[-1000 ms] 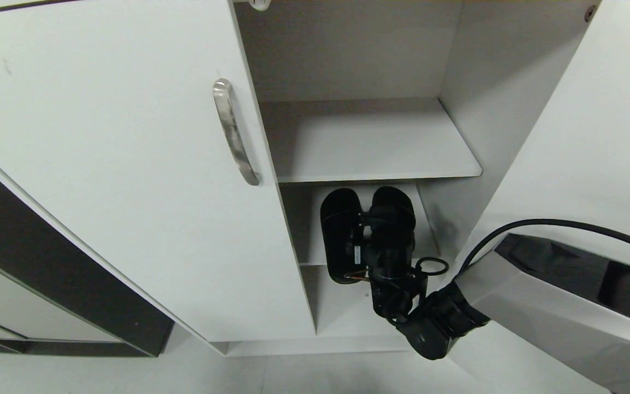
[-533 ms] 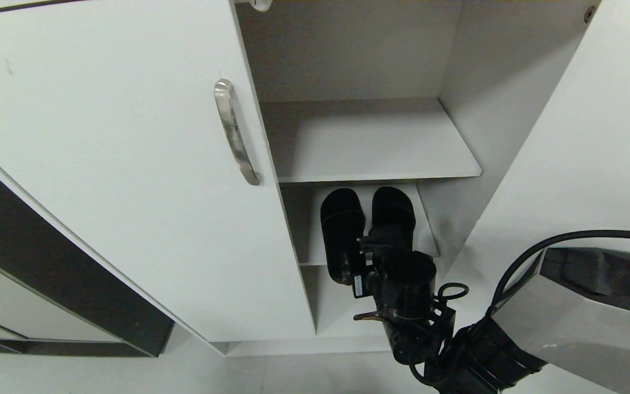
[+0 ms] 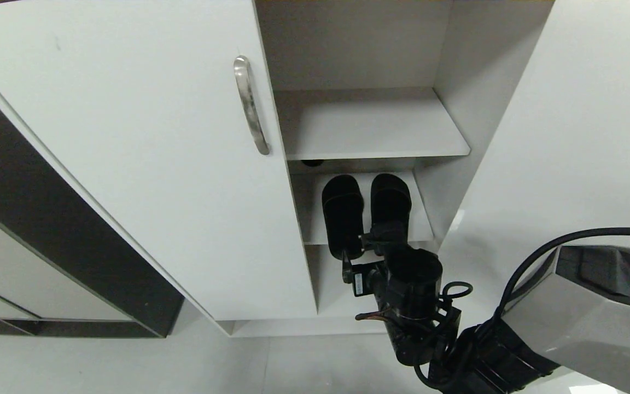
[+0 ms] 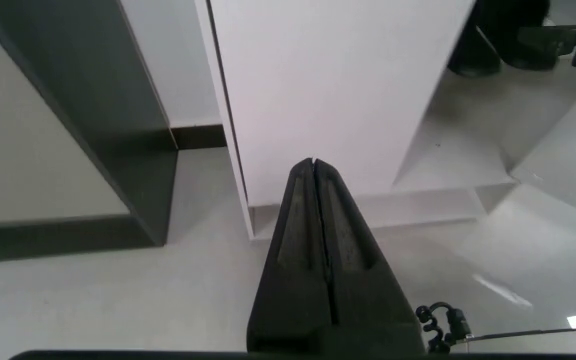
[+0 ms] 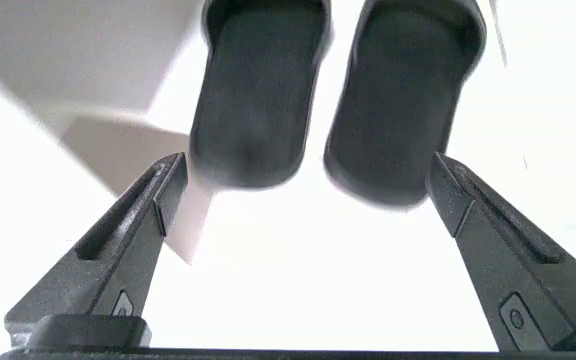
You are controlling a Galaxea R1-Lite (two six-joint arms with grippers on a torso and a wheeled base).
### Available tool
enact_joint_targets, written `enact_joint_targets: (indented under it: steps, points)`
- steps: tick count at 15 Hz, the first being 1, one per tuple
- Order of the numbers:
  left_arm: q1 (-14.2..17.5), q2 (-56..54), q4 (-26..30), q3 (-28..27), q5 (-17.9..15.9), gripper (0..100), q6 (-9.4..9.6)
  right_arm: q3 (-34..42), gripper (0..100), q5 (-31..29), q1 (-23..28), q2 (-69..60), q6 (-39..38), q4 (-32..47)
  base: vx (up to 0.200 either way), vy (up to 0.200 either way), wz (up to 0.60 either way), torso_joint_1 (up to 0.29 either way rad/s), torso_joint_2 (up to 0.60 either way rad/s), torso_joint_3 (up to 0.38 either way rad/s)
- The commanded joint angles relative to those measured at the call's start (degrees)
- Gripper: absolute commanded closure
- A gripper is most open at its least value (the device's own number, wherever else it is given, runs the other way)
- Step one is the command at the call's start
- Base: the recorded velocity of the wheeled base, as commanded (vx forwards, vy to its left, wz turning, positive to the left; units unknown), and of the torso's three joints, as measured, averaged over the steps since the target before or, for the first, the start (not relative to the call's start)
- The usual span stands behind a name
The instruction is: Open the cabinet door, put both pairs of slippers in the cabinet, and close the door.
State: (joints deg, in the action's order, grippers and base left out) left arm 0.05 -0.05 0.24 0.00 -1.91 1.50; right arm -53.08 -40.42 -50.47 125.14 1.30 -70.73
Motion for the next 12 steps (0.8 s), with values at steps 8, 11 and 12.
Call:
enact_joint_targets:
  steps: [8, 11, 12]
  points:
    - [0.04, 0.05, 0.02, 0.0, -0.02, 100, -0.09, 1.49, 0, -0.09, -0.95, -1.03, -0.07, -0.55, -0.025, 0.0, 0.0, 0.001, 0.0, 0.0]
    - [0.04, 0.05, 0.02, 0.0, -0.02, 100, -0.09, 2.19, 0, -0.09, -1.21, -1.56, -0.07, -0.64, 0.0, 0.0, 0.0, 0.0, 0.0, 0.0]
    - [0.04, 0.05, 0.02, 0.0, -0.02, 100, -0.09, 2.45, 0, -0.09, -1.3, -1.83, -0.07, -0.64, 0.0, 0.0, 0.0, 0.0, 0.0, 0.0]
